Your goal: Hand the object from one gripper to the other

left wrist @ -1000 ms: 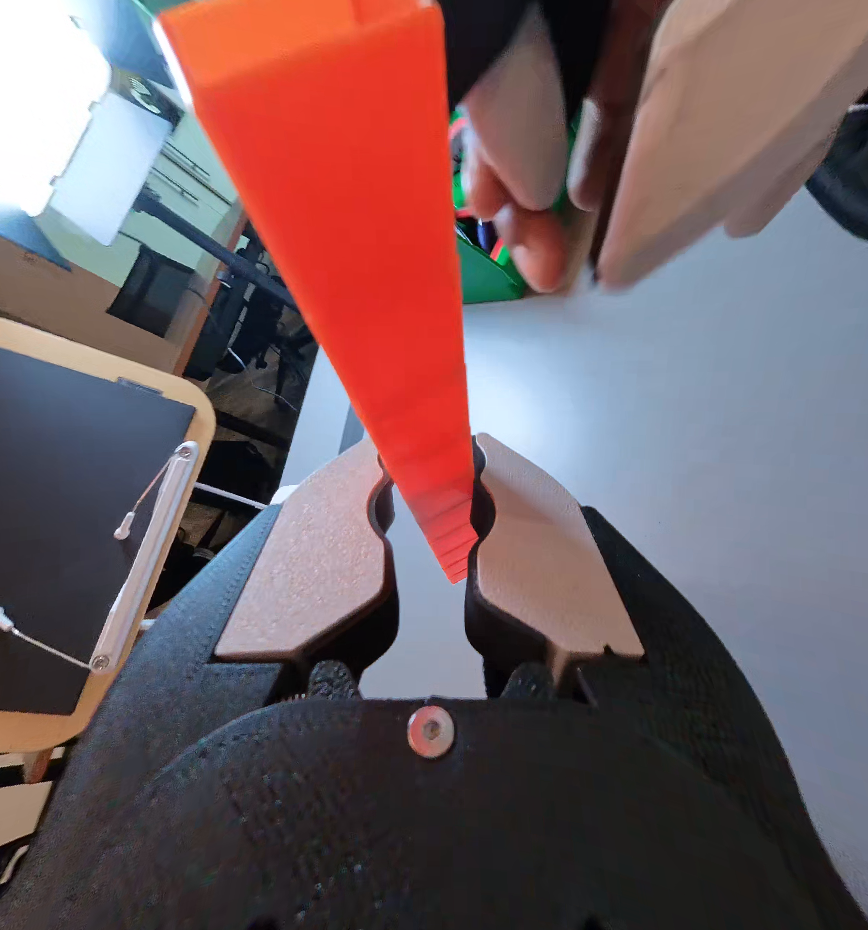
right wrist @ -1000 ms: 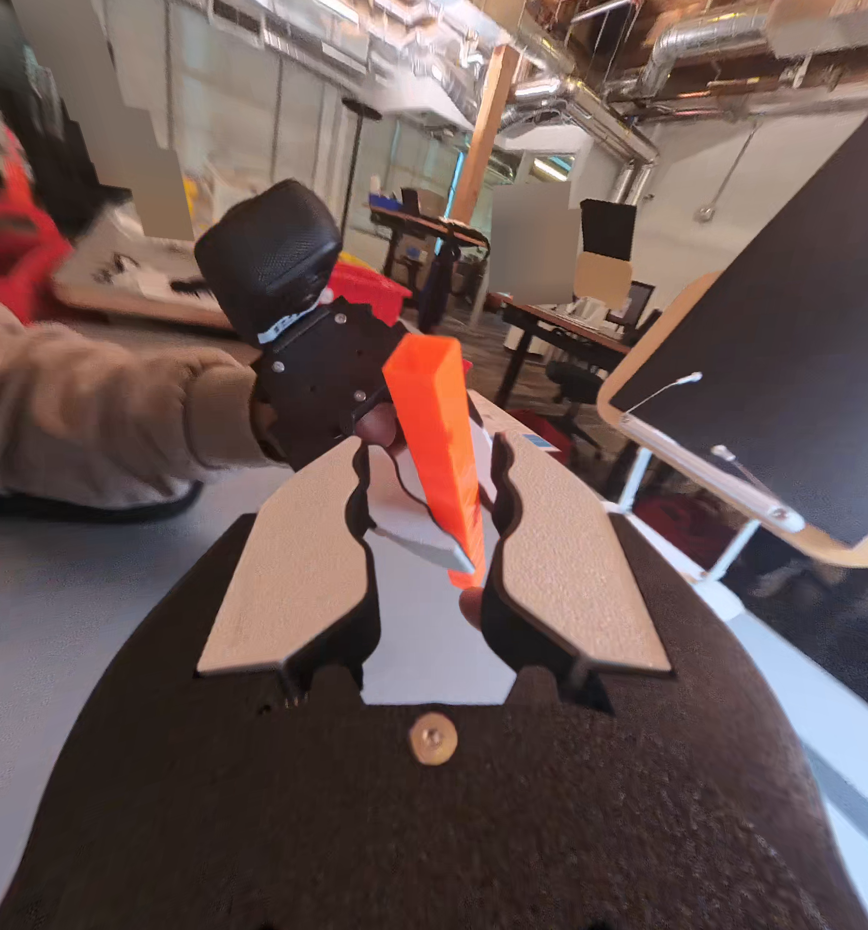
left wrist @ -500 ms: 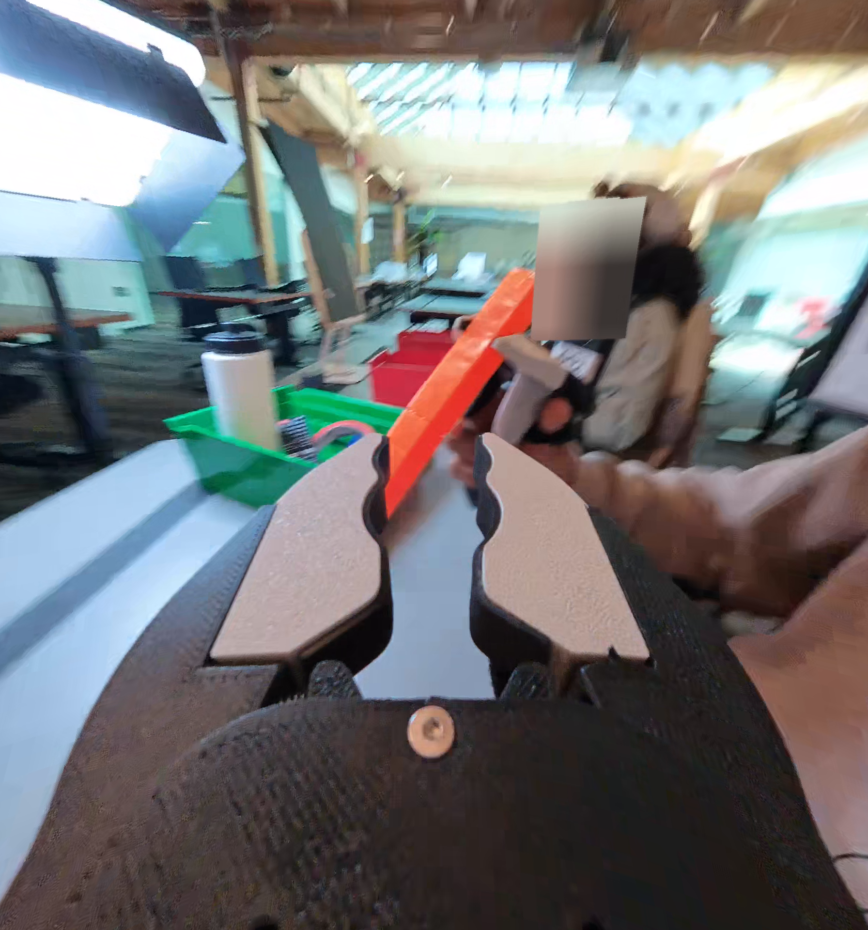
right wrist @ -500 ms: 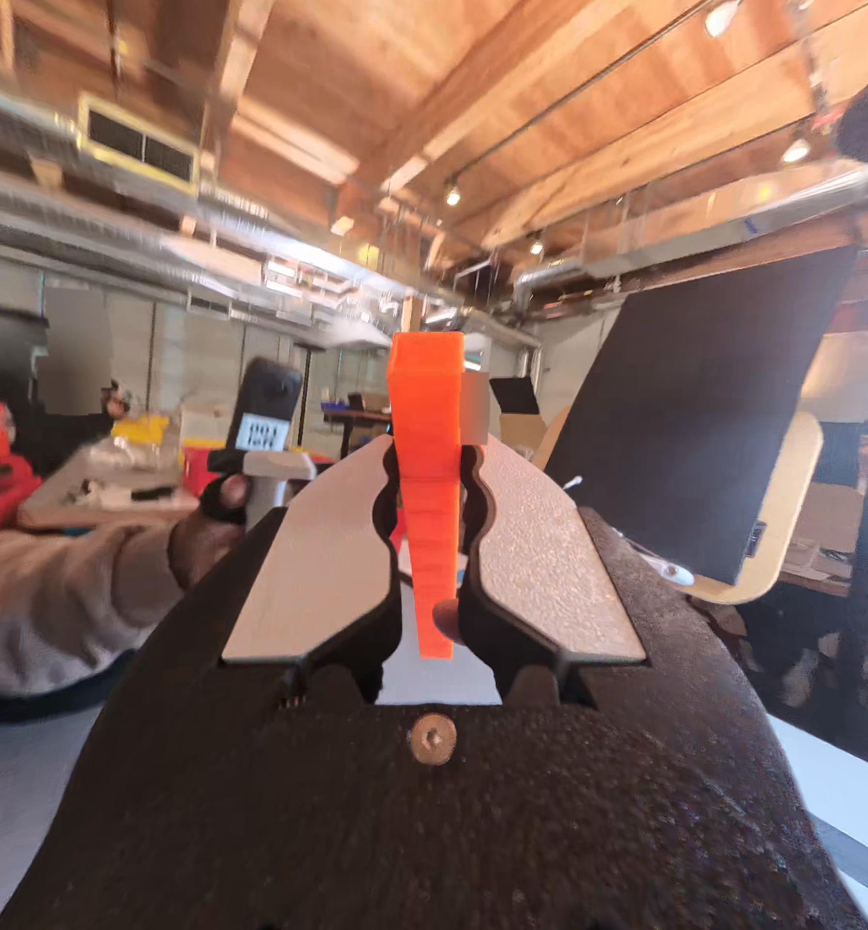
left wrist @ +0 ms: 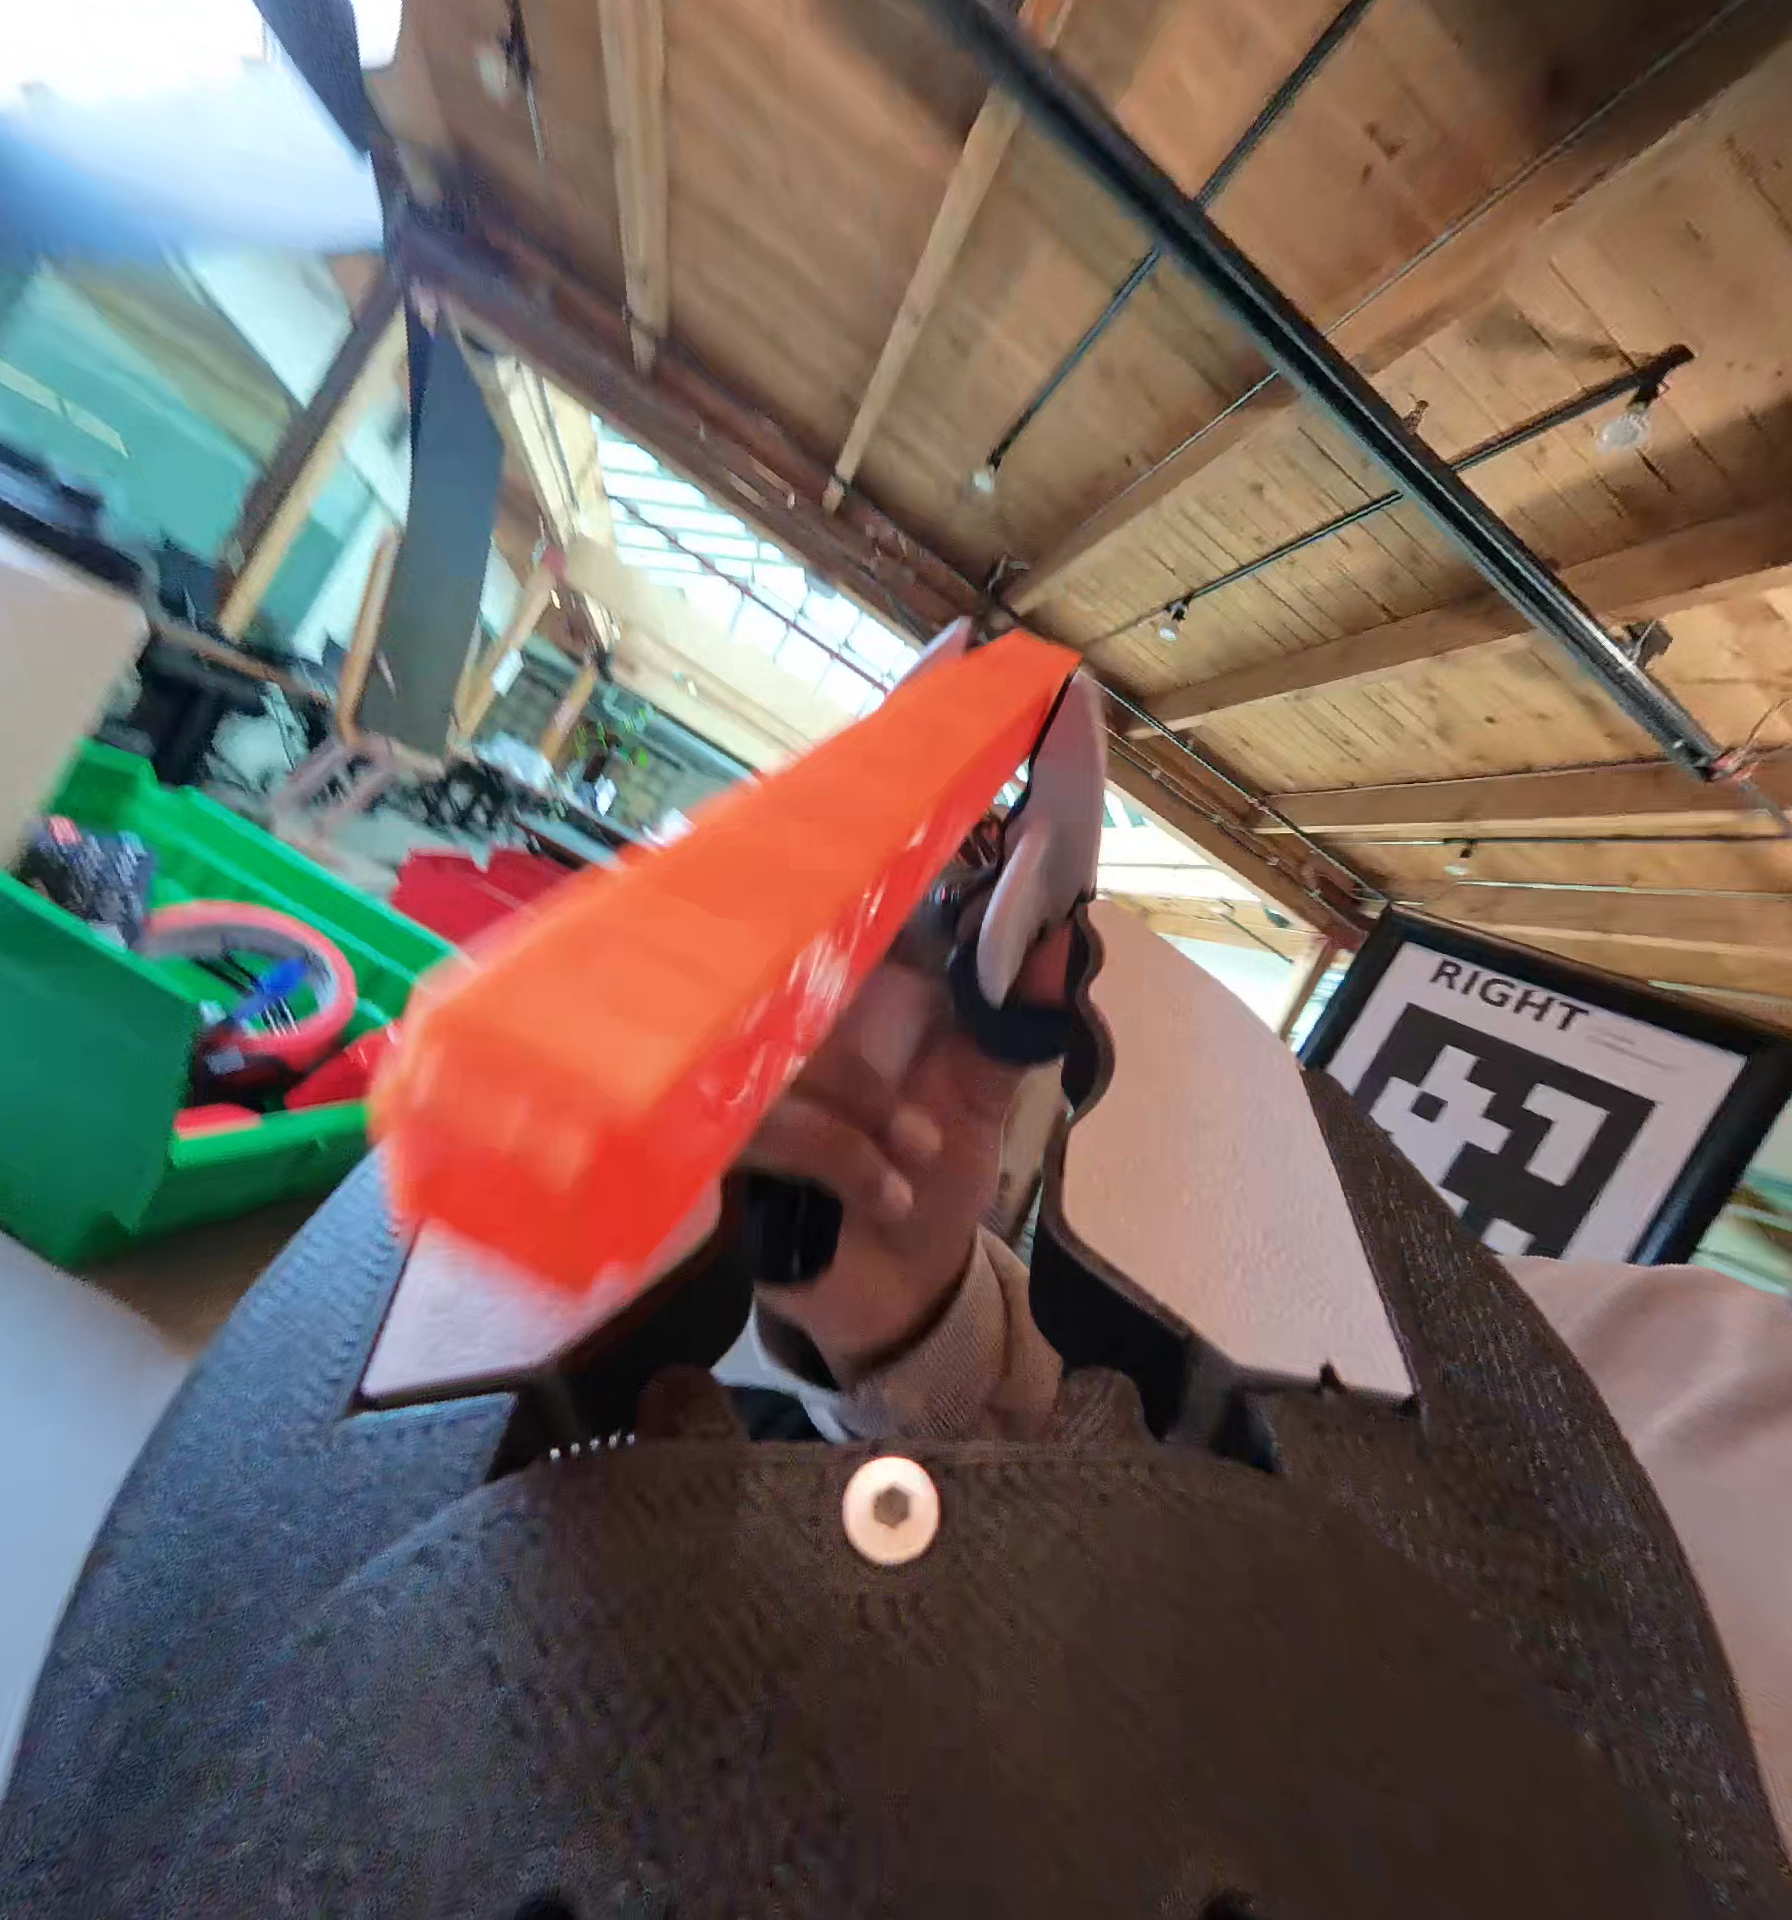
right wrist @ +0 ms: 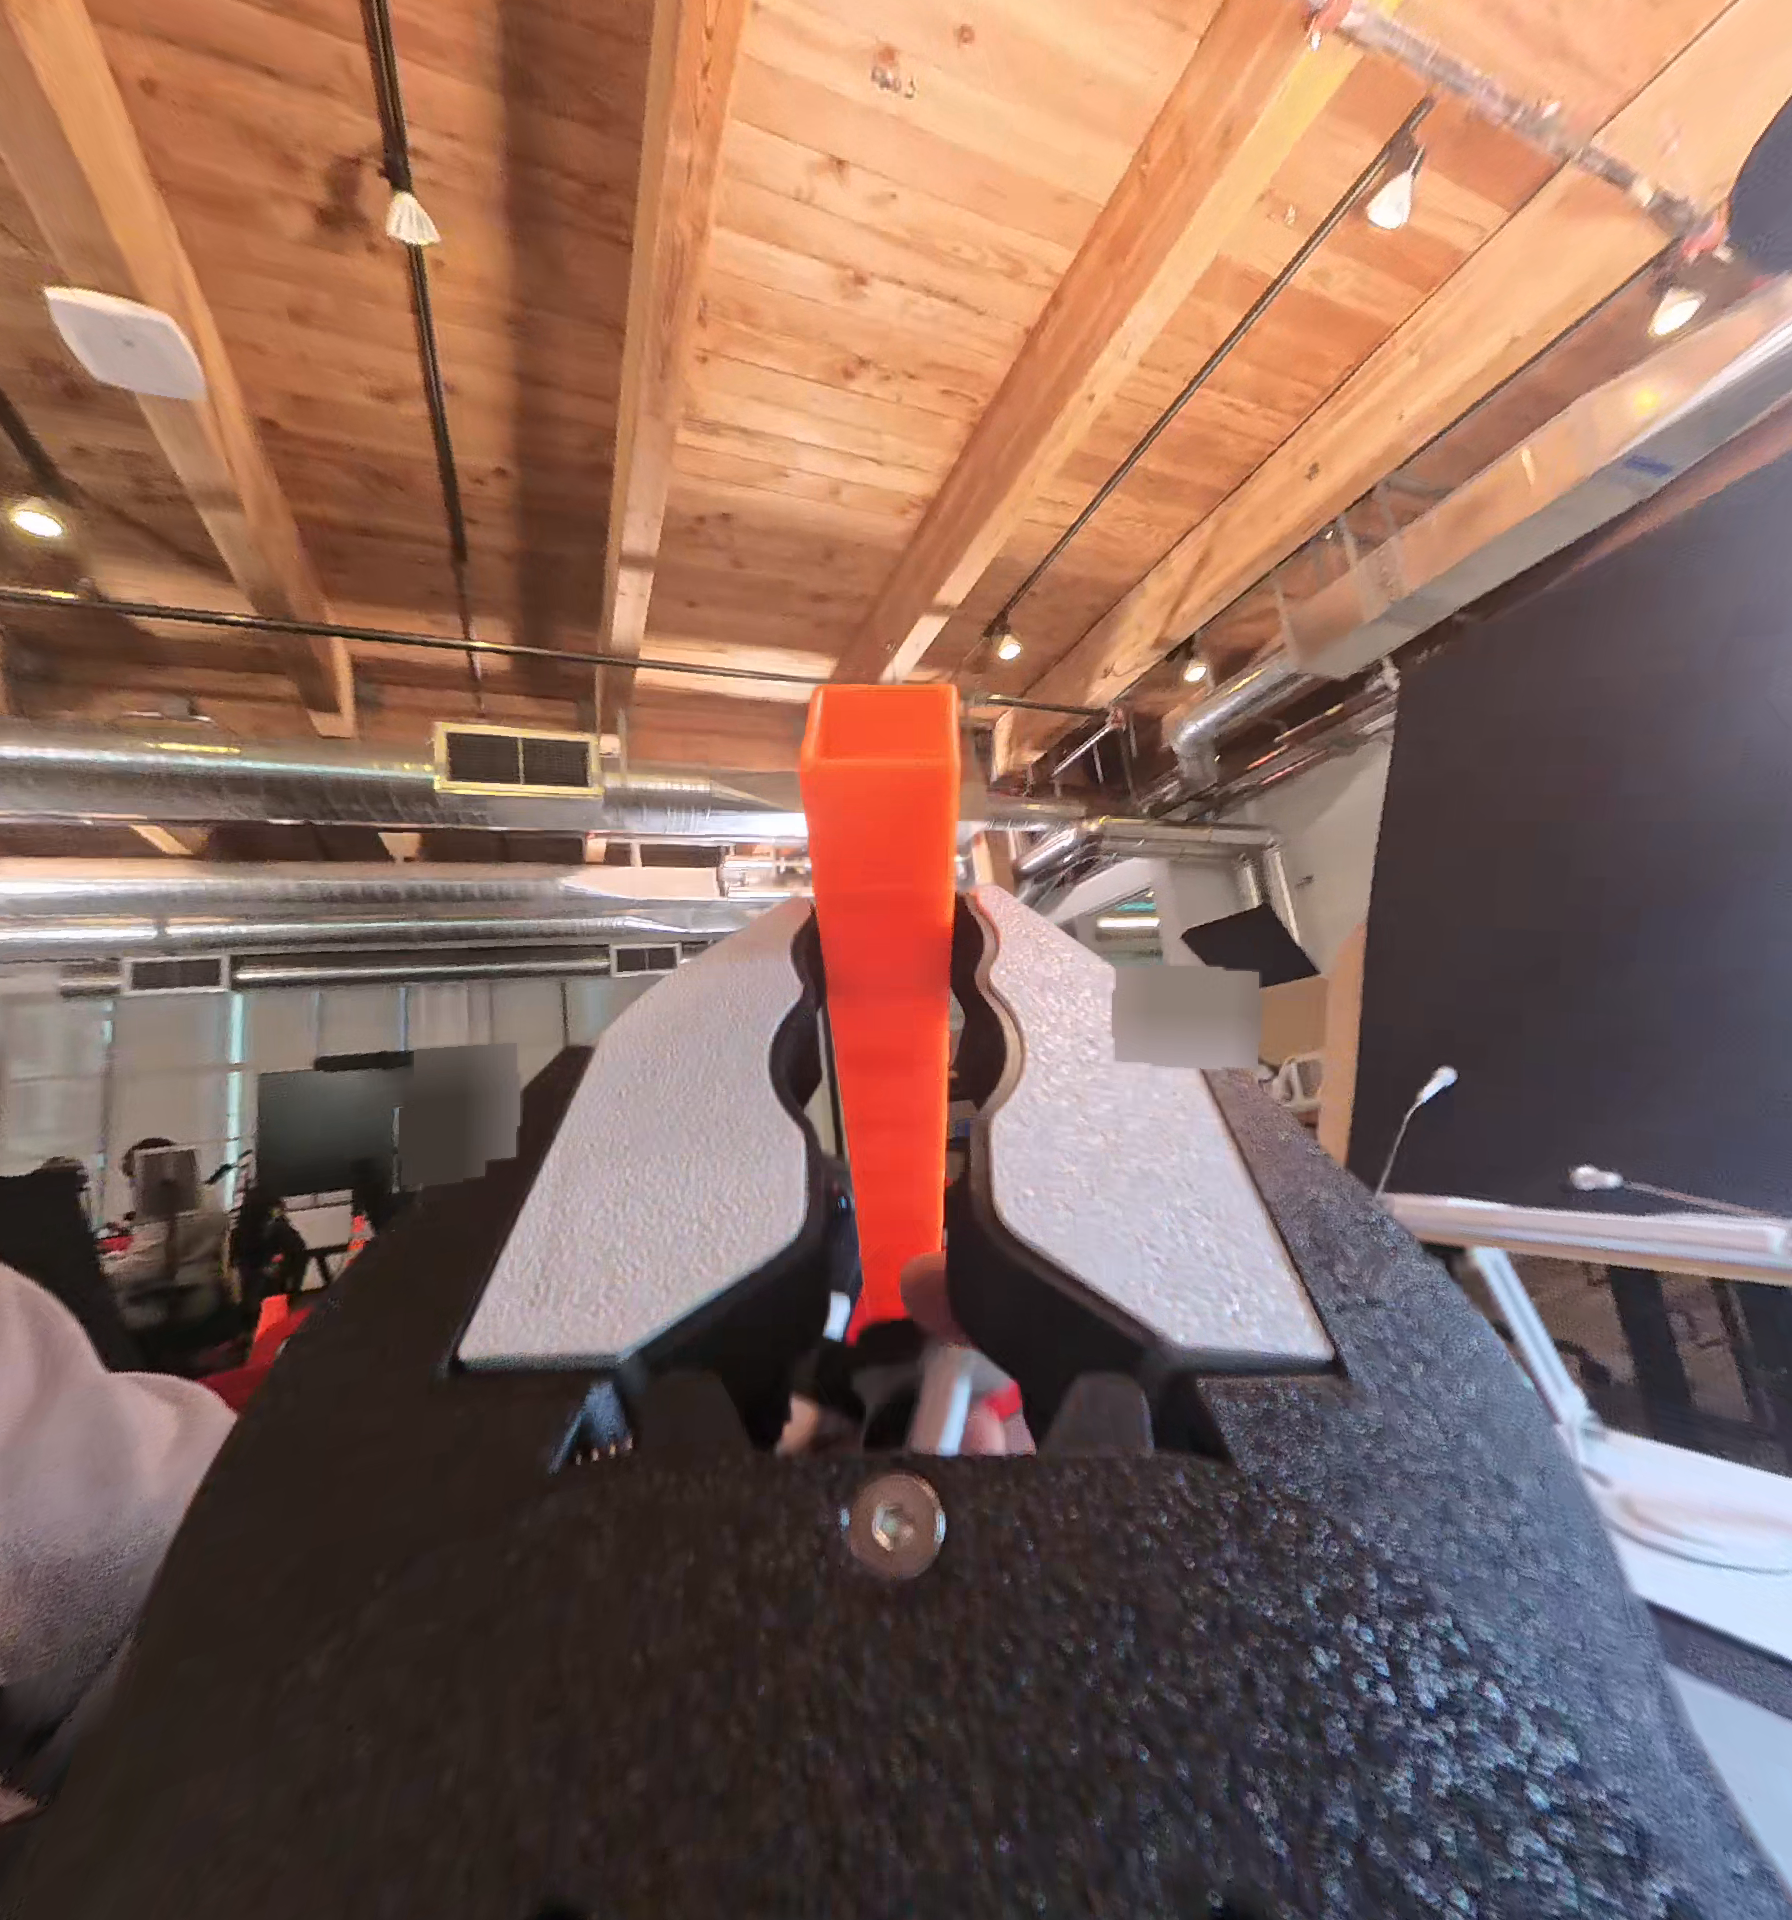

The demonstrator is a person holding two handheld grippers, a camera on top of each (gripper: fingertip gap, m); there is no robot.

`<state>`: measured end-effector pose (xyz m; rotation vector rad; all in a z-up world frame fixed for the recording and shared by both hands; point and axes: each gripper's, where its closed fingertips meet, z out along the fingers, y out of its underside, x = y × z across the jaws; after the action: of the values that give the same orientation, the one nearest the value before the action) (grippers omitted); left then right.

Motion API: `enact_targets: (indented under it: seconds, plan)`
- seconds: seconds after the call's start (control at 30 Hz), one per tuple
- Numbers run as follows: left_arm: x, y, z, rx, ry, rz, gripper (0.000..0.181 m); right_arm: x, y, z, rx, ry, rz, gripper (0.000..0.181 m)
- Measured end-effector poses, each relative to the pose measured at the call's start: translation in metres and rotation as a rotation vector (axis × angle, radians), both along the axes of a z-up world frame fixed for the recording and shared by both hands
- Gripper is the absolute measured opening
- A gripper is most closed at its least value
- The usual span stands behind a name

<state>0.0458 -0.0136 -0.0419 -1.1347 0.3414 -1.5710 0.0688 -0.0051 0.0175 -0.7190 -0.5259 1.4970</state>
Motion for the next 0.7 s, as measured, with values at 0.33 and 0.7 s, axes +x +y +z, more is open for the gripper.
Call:
enact_targets:
  seconds: [0.33,0.7]
  plan:
    - [-0.051,0.0,0.03,0.209,0.08,0.192,0.05,-0.052,-0.008,-0.045,-0.083,-0.16,0.238,0.023]
    - [-0.055,-0.007,0.016,0.435,0.661,0.212,0.053,-0.065,0.003,-0.084,-0.039,-0.445,0.222,0.05]
